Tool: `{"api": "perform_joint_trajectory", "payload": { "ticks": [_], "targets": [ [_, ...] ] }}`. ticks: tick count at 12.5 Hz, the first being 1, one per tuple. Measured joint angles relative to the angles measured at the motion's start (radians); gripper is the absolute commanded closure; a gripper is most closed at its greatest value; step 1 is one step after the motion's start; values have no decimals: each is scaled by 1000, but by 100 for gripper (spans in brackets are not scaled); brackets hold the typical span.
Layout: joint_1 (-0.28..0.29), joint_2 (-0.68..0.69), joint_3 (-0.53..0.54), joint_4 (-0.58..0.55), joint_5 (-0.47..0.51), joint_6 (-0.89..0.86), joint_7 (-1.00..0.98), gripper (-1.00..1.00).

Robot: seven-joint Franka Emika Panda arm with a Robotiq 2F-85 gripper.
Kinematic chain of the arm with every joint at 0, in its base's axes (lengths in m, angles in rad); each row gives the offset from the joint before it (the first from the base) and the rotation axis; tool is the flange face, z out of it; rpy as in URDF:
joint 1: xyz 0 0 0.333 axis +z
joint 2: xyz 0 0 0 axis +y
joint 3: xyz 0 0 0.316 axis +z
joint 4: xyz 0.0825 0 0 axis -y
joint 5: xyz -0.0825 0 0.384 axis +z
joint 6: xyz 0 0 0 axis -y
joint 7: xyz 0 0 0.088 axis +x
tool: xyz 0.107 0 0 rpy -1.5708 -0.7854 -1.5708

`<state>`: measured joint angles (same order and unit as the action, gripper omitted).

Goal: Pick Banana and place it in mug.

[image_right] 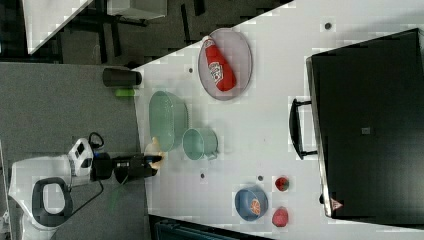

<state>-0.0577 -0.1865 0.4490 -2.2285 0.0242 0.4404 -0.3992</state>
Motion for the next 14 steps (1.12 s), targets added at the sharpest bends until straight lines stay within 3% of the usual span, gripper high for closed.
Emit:
{"api": "perform_joint_trajectory", "payload": {
  "ticks": [2,4,6,12,13,14],
  "targets": [
    [35,34,54,-6,-1,9,63,42],
    [30,60,106,-8,-30,18,194,42],
    [44,103,117,-2,3,67,271,42],
    [6,286,148,-68,7,282,415,42],
    [-6,314,150,-80,7,290,416,36],
    [-4,334,137,-84,-14,288,439,17]
  ]
}}
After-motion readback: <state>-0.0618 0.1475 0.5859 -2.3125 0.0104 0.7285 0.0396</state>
